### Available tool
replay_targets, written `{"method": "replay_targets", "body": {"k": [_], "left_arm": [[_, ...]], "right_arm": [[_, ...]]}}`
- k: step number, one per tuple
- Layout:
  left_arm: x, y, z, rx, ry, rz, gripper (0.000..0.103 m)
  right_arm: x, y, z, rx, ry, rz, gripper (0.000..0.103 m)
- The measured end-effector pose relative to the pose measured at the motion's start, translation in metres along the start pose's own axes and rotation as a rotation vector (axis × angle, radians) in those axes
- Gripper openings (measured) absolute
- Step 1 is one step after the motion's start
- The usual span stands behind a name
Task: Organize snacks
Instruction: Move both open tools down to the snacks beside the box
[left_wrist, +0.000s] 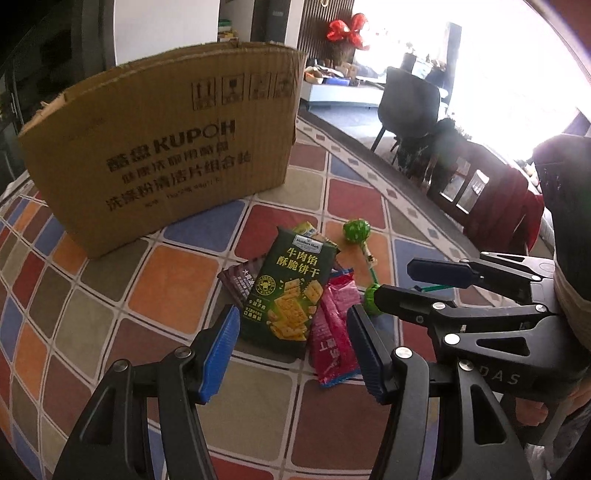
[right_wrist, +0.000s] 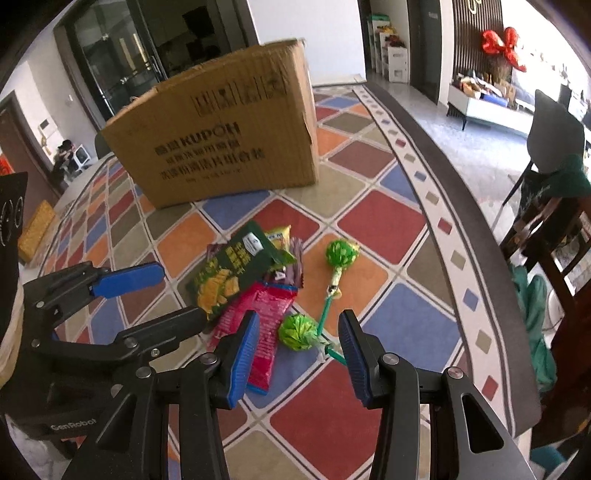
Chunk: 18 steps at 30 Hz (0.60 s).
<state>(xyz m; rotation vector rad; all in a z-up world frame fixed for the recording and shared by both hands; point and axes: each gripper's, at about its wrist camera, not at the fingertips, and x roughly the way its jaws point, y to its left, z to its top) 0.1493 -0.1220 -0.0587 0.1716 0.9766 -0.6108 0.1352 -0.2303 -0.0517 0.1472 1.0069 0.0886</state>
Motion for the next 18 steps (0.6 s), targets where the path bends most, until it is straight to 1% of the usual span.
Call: {"method": "replay_targets", "body": {"k": [7,11,14,18], "left_arm": [[0.017,0.001,0.004,0.031,0.033,-0.008,0.059],[0.022,0.0,0.008,0.057,0.039,-0.009,0.059],[0.024,0.0,0.012,0.074,0.035,0.004,0.059],[0.026,0.006,0.016,0.067,0.032,0.002,0.059]], "right_arm": [[0.012,-0.005,-0.002,0.01,0.028,-0.02,0.045],[0.015,-0.007,-0.003,0.017,0.038,-0.007,0.041],[0.016,-0.008,-0.003,0.025,0.038,0.005,0.036],[0.016,-0.004,-0.004,0.005,0.045,0.007,0.034]]}}
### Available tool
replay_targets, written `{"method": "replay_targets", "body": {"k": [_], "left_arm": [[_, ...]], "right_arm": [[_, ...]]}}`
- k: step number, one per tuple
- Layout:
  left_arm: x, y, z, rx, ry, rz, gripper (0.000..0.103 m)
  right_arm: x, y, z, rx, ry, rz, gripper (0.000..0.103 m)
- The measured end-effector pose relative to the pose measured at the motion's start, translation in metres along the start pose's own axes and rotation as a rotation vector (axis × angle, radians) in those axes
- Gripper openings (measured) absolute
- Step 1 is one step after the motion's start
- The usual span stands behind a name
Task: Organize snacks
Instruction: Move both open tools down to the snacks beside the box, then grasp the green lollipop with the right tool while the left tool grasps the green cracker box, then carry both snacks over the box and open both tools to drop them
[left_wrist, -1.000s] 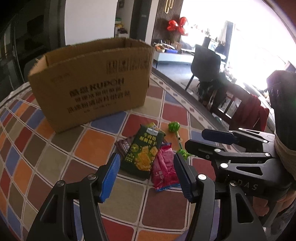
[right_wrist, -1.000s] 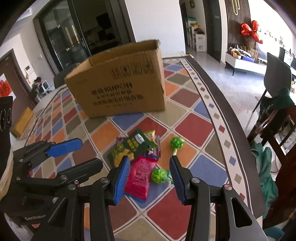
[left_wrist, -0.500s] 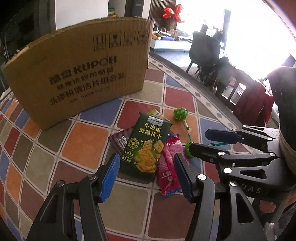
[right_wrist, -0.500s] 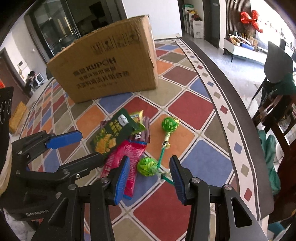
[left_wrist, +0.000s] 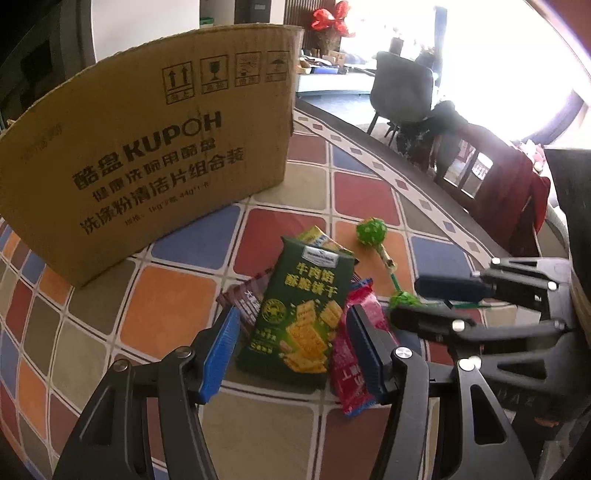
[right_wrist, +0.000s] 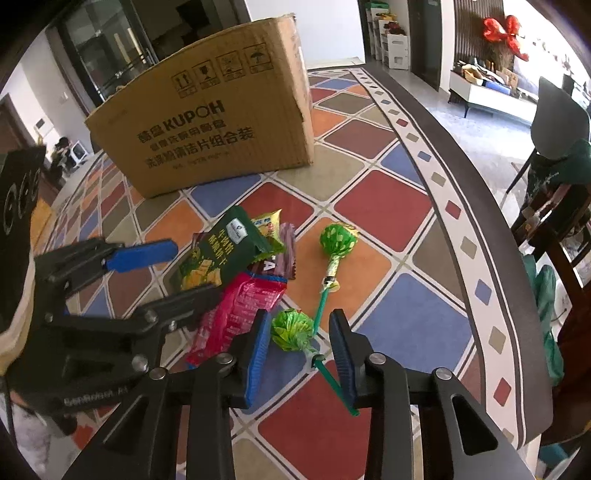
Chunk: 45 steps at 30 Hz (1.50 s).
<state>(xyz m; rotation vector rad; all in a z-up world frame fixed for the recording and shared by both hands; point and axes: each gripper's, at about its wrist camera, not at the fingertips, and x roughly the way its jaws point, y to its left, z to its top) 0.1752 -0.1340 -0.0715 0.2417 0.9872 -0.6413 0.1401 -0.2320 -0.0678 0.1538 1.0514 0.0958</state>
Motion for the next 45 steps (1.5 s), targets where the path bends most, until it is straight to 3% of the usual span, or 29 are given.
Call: {"method": "replay_targets", "body": {"k": [11,13,18,27,45], "left_arm": [[0.013,0.002,0.003,-0.025,0.012,-0.029,0.059],[0.012,0.003,0.003,-0.028,0.007,-0.038,0.049],[0.009,0.003,0.002,-0.041,-0.002,-0.043,0.045],[-0.019,0.002,-0.003,-0.066,-0.063,-0.001,0.043],[-0.096,0.024,0.01,-0.162,-0.235,0.053,0.043]], "right_arm": [[0.004,0.0,-0.001,0.018,0.007,0.003,0.028],[0.003,-0.001,0.0,0.027,0.002,0.006,0.028],[0.004,0.0,0.001,0.035,-0.003,0.007,0.028],[-0.008,0.003,0.004,0.037,-0.038,0.007,0.028],[-0.059,0.031,0.034,0.003,-0.201,0.051,0.028]]}}
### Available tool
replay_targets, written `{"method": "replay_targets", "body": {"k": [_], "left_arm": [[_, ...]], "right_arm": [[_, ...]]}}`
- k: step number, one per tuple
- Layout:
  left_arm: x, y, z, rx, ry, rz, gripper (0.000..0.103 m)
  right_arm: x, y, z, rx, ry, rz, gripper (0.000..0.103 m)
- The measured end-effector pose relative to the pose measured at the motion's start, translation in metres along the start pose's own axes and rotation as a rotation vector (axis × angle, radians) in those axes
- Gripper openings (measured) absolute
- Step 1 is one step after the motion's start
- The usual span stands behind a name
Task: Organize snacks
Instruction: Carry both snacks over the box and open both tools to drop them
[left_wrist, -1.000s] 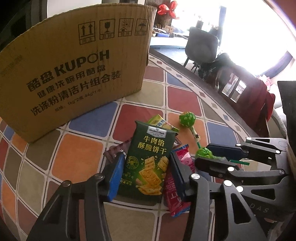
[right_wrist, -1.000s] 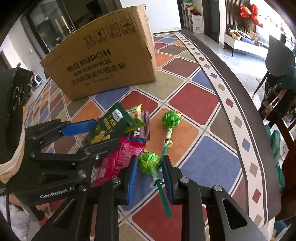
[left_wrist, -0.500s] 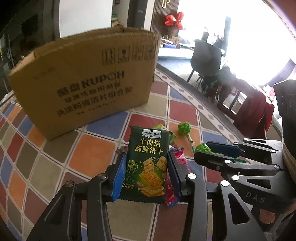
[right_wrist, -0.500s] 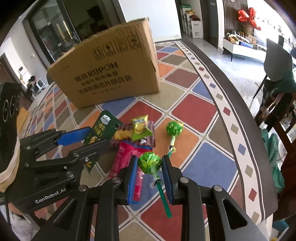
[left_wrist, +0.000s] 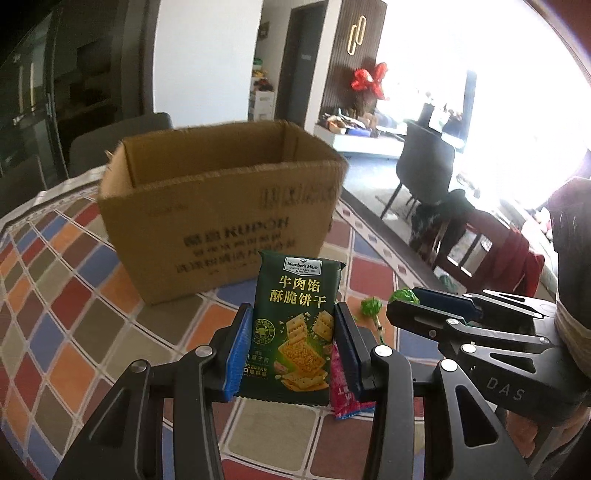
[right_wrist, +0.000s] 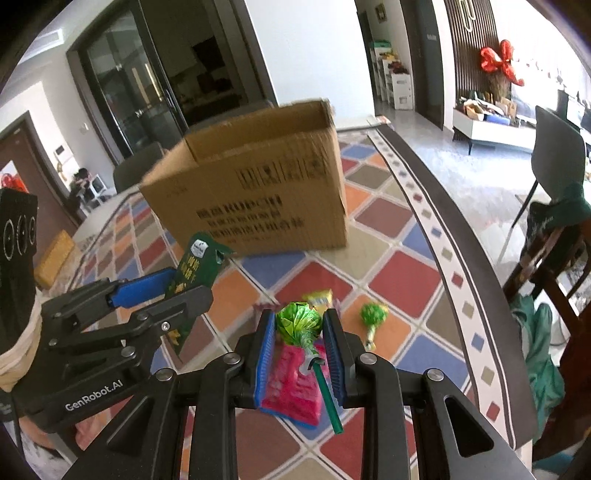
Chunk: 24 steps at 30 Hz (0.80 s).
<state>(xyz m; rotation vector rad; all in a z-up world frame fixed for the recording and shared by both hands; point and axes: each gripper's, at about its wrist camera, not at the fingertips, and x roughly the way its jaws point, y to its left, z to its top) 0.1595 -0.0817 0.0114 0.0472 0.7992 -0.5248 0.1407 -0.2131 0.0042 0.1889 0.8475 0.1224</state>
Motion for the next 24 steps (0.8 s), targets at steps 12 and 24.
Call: {"method": "replay_targets", "body": {"k": [12,24], "left_arm": [[-0.035,0.018,0.043,-0.038,-0.085,0.048,0.043],[-0.044,0.039,0.091,-0.043,-0.129,0.072,0.043]], "right_arm": [[-0.019,0.026,0.05,-0.035,-0.092,0.052,0.028],[-0.02,0.039,0.098,-0.054,-0.14,0.091,0.028]]}}
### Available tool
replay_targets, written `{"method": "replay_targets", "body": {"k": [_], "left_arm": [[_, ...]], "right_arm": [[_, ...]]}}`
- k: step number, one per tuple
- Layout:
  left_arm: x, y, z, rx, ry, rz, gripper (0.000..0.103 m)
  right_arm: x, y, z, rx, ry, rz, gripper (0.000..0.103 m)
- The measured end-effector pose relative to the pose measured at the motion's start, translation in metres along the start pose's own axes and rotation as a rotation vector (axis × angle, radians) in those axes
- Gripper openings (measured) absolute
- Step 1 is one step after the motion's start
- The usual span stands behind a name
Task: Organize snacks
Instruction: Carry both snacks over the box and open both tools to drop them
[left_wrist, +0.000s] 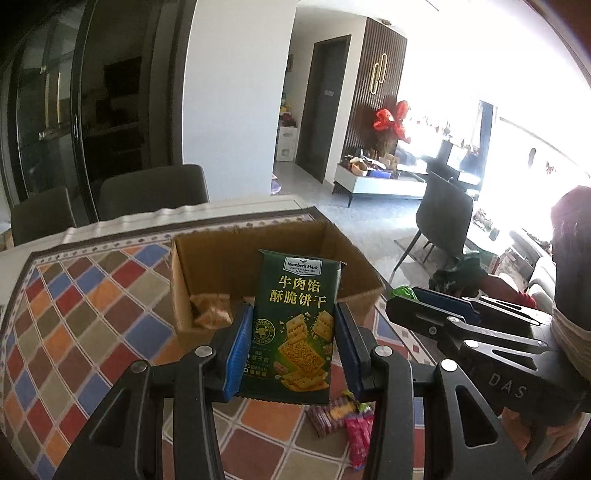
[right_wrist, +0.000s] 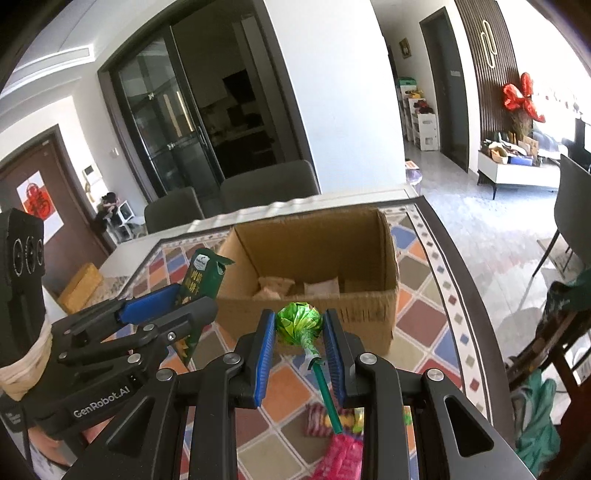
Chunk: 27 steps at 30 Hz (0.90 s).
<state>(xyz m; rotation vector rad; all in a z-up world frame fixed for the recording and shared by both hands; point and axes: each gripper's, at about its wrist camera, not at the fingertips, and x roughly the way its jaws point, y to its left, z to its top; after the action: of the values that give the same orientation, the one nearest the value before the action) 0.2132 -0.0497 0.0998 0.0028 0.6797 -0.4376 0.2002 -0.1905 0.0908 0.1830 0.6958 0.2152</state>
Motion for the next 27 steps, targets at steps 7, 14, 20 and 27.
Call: {"method": "replay_targets", "body": {"k": [7,14,20,27], "left_arm": [[0.017,0.014,0.025,-0.005,0.005,0.008,0.043],[0.04,0.029,0.046,-0.011,0.033,0.016,0.043],[0.068,0.043,0.057,-0.02,0.076,0.024,0.043],[0.087,0.05,0.059,-0.016,0.111,0.081,0.05]], "right_arm": [[0.016,0.0,0.027,-0.013,-0.006,-0.02,0.028],[0.04,-0.001,0.05,-0.029,0.017,-0.019,0.028],[0.064,-0.003,0.064,-0.035,0.058,-0.024,0.028],[0.089,-0.007,0.072,-0.032,0.099,-0.048,0.028]]}}
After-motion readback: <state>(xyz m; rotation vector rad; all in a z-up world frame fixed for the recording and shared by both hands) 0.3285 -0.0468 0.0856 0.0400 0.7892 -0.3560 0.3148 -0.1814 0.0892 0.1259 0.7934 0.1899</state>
